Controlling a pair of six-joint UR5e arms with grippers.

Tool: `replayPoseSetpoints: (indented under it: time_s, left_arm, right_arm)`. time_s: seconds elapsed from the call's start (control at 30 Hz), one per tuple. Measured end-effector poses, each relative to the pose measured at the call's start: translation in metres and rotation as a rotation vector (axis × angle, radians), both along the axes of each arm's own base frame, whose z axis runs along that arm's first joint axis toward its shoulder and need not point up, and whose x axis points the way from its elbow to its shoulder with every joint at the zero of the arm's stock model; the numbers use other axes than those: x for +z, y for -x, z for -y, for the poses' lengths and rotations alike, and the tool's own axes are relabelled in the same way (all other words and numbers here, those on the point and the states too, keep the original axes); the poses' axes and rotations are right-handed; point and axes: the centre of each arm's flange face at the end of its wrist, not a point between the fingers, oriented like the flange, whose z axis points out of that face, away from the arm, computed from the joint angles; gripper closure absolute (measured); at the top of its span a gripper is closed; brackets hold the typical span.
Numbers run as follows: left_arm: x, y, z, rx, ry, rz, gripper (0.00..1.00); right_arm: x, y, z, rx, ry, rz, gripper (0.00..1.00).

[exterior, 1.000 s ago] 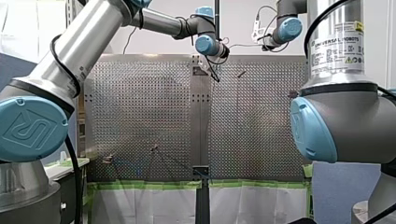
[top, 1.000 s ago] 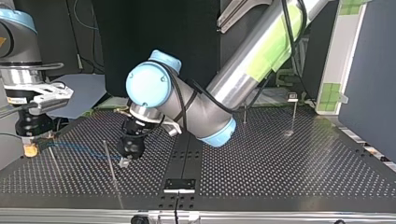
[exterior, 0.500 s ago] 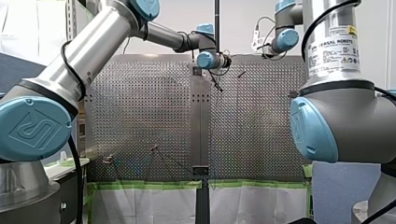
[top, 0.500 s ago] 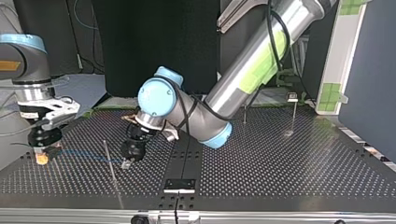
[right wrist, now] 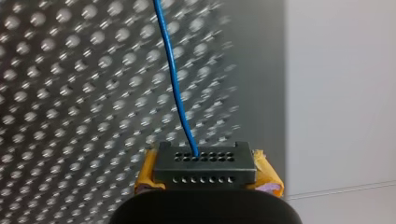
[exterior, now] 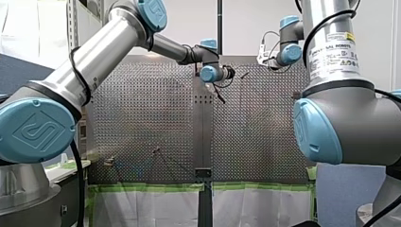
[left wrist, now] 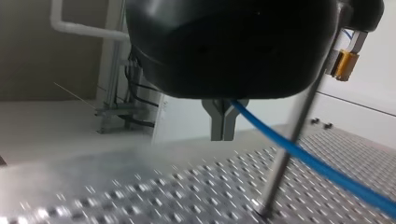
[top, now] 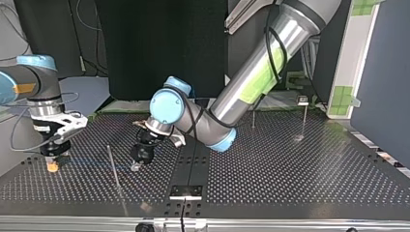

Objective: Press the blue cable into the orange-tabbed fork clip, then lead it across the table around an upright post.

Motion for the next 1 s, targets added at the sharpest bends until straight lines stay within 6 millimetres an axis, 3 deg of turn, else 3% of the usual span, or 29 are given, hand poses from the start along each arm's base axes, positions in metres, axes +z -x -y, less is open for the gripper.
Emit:
replayPoseSetpoints:
  time_s: [0.33,0.67,1.0]
  left_arm:
    - [-0.014,-0.010,-0.007,0.016,-0.029,-0.016,1.00]
    - [-0.048,-0.011,-0.002,0.012,-0.125,-0.052,1.00]
    - [-0.052,-0.013,-0.004,0.015,-0.132,-0.060,1.00]
  right_arm:
    - [-0.033,0.005,0.017,-0.014,-0.045,-0.008,1.00]
    - [-0.061,0.001,0.025,-0.011,-0.088,-0.018,1.00]
    - [-0.106,0.000,0.027,-0.039,-0.151,-0.033,1.00]
